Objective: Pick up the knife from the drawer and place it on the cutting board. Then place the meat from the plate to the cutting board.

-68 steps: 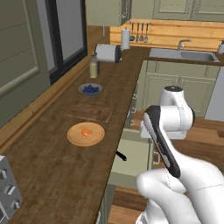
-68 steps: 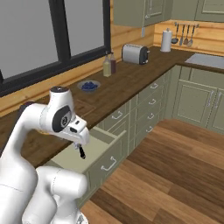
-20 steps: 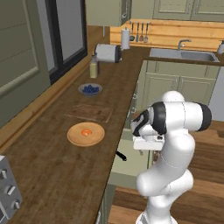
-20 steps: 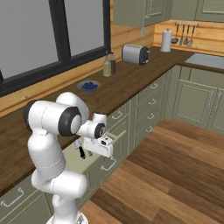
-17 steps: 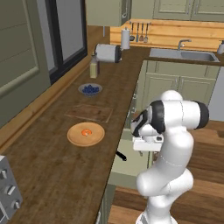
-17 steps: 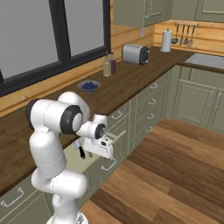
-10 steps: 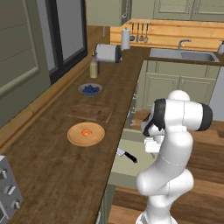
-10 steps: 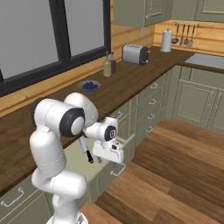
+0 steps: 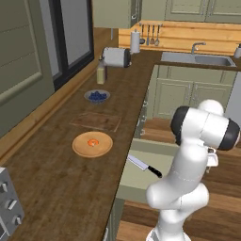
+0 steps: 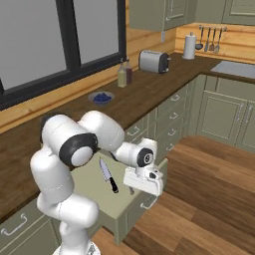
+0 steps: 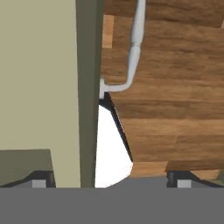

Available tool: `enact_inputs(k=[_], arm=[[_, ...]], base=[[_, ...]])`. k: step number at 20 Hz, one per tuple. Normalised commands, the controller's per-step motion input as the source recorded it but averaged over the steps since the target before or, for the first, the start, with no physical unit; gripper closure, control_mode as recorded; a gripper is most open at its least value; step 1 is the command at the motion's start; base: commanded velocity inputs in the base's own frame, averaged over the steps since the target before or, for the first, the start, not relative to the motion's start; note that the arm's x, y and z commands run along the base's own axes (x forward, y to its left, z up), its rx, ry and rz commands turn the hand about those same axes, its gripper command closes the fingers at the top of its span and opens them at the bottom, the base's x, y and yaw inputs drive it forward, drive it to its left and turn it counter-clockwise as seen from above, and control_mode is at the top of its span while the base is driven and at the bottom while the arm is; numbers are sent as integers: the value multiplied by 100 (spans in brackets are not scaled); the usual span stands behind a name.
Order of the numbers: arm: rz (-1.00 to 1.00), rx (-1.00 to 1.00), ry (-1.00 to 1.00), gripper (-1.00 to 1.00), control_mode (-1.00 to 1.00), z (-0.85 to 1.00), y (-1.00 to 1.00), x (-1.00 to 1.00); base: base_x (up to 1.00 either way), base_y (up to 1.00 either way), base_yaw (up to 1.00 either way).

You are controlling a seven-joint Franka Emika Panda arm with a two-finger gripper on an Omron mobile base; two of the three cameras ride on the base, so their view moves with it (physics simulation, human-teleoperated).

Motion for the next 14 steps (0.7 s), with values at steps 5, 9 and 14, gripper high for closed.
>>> enact_inputs(k=[5, 9, 14], arm=[[1, 2, -8, -100, -100, 80, -2, -23], [14, 10, -5, -100, -100, 76, 68, -2], [26, 5, -1, -100, -100, 23, 87, 4]], base=[[0, 0, 0], [0, 0, 0], [0, 0, 0]])
